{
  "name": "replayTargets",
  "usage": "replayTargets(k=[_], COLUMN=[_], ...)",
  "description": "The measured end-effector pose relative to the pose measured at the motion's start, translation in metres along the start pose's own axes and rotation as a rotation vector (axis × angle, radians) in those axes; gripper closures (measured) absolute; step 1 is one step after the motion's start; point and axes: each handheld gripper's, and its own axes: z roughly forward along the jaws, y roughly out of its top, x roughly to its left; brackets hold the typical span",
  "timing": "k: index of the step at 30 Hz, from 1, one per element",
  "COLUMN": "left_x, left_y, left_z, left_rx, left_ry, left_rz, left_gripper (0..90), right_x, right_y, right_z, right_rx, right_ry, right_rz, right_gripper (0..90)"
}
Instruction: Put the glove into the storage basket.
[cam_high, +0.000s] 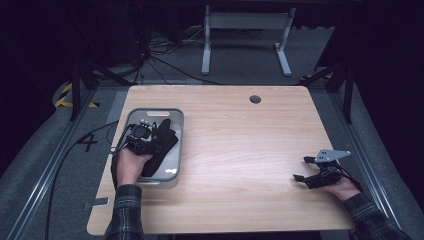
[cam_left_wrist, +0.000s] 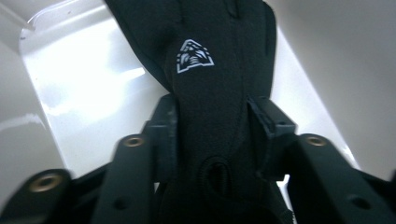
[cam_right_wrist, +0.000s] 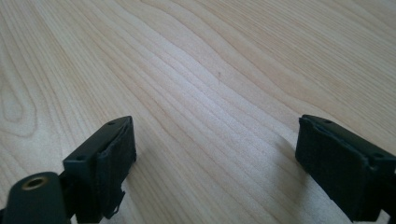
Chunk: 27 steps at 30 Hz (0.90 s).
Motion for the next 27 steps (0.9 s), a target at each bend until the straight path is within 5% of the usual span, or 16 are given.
replayTargets(k=[4, 11, 27], left_x=[0.002, 0.004, -0.015], left_y=[0.0, -0.001, 0.009], left_z=[0.0, -0.01, -0.034], left_rx=[-0.003, -0.103, -0.203], left_ry=[0.019, 0.02, -0.013], left_rz=[-0.01, -0.014, -0.021], left_gripper=[40.4, 22.3, 14.3], right_x=[0.0, 0.0, 0.0], right_y=[0.0, 0.0, 0.0], right_z=[0.0, 0.0, 0.0], right_rx=[0.0, 0.0, 0.0], right_ry=[0.0, -0.001, -0.001], right_rz=[0.0, 0.0, 0.0], right_gripper=[12.7, 12.7, 12.7])
